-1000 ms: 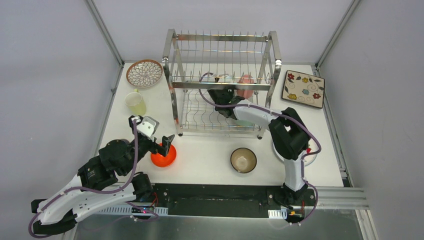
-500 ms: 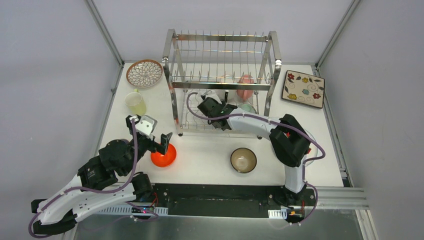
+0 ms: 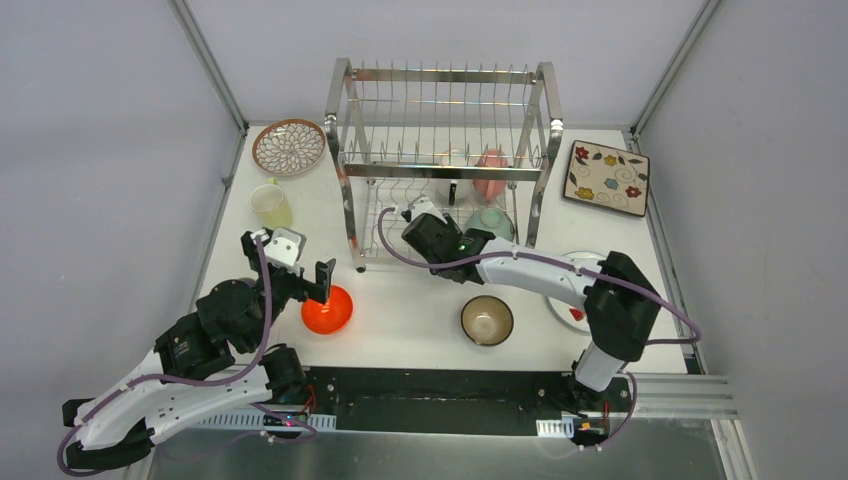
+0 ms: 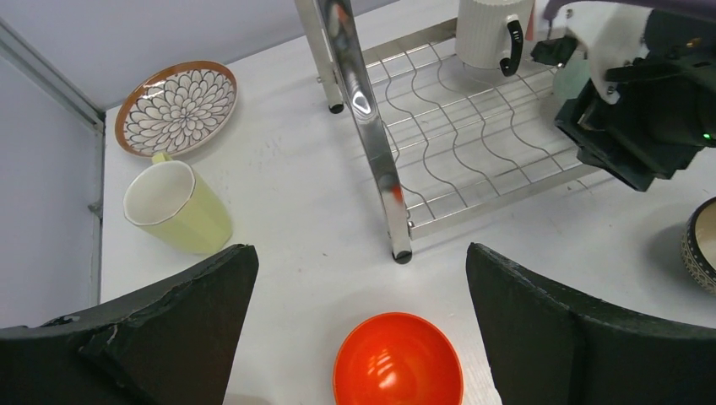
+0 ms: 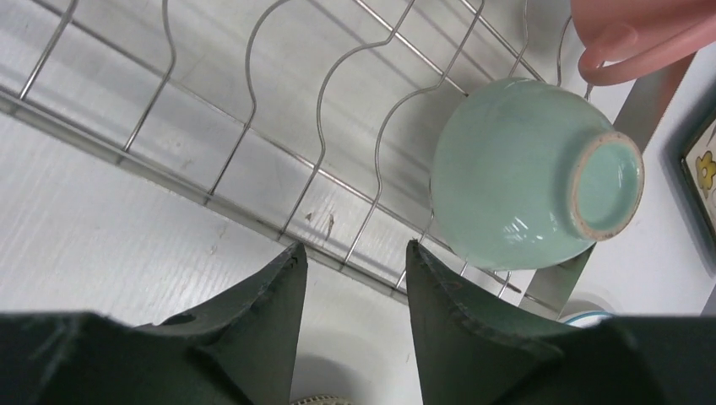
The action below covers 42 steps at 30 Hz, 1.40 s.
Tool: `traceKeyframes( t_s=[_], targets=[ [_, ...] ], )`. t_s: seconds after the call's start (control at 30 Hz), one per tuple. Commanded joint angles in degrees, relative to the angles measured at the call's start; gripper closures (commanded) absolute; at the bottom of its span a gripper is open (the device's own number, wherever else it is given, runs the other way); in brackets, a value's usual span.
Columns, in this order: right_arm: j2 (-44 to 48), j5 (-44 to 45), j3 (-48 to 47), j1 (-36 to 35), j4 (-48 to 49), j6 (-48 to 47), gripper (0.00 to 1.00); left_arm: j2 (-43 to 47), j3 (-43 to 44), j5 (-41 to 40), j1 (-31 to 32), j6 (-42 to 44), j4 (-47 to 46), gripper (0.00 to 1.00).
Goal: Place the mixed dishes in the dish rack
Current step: Pick up the cup at the center of the board.
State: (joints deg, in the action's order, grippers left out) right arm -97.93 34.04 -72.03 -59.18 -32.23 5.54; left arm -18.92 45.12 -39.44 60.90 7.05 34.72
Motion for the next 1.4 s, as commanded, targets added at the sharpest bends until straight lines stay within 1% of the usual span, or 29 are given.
traceKeyframes(
  t_s=[0.0, 0.2, 0.43, 0.57, 0.67, 0.83, 0.9, 0.93, 0.97, 1.07, 1.17, 1.23, 1.3, 1.37],
  targets=[
    [5.5, -3.2, 1.7, -1.1, 0.3, 1.1, 0.51, 0.5, -0.3, -3.0, -0.2, 0.2, -1.1, 0.01],
    [13.1, -10.7, 6.2, -2.4, 1.4, 4.7, 0.51, -0.6, -0.7, -4.2, -0.2, -0.9, -2.5, 0.01],
    [23.1, -20.9, 13.0, -3.0, 6.9, 10.4, 0.51, -3.2, -0.8, -7.9, -0.2, -2.8, -3.7, 0.01],
    [27.8, -23.2, 16.2, -3.1, 9.1, 12.7, 0.5, -3.6, -1.1, -10.8, -0.2, -4.5, -3.9, 0.01],
    [30.9, -23.8, 18.5, -3.1, 10.9, 14.2, 0.46, -3.6, -1.5, -13.1, -0.1, -5.2, -3.9, 0.01],
    [36.0, -24.9, 22.9, -3.1, 15.1, 15.3, 0.42, -4.0, -1.4, -17.0, -0.2, -6.9, -2.6, 0.01],
    [38.0, -25.7, 24.5, -3.1, 16.5, 15.5, 0.36, -4.5, -0.2, -19.7, -0.2, -6.9, -1.0, 0.01],
    [38.9, -25.8, 24.9, -3.1, 16.9, 15.6, 0.32, -4.6, 0.4, -20.5, -0.2, -6.9, -0.5, 0.01],
    [39.8, -25.9, 25.3, -3.1, 16.9, 15.7, 0.27, -4.7, 1.2, -20.9, -0.2, -7.0, 0.0, 0.01],
    [41.9, -26.3, 26.0, -3.2, 16.9, 15.9, 0.17, -5.9, 3.6, -22.2, -0.2, -6.9, 1.6, 0.01],
    [43.7, -26.7, 26.9, -3.2, 17.3, 16.2, 0.12, -8.3, 6.1, -23.4, -0.2, -5.5, 2.2, 0.01],
    [44.9, -26.9, 27.6, -3.2, 17.6, 16.4, 0.08, -10.3, 7.9, -24.3, -0.3, -3.1, 2.1, 0.01],
    [45.8, -27.2, 28.3, -3.2, 17.6, 16.7, 0.01, -12.3, 10.4, -25.1, -0.8, -0.7, 2.0, 0.01],
    [47.1, -27.3, 29.0, -3.3, 17.5, 17.1, 0.0, -13.4, 12.1, -24.5, -2.2, 1.0, 0.8, 0.01]
  ],
)
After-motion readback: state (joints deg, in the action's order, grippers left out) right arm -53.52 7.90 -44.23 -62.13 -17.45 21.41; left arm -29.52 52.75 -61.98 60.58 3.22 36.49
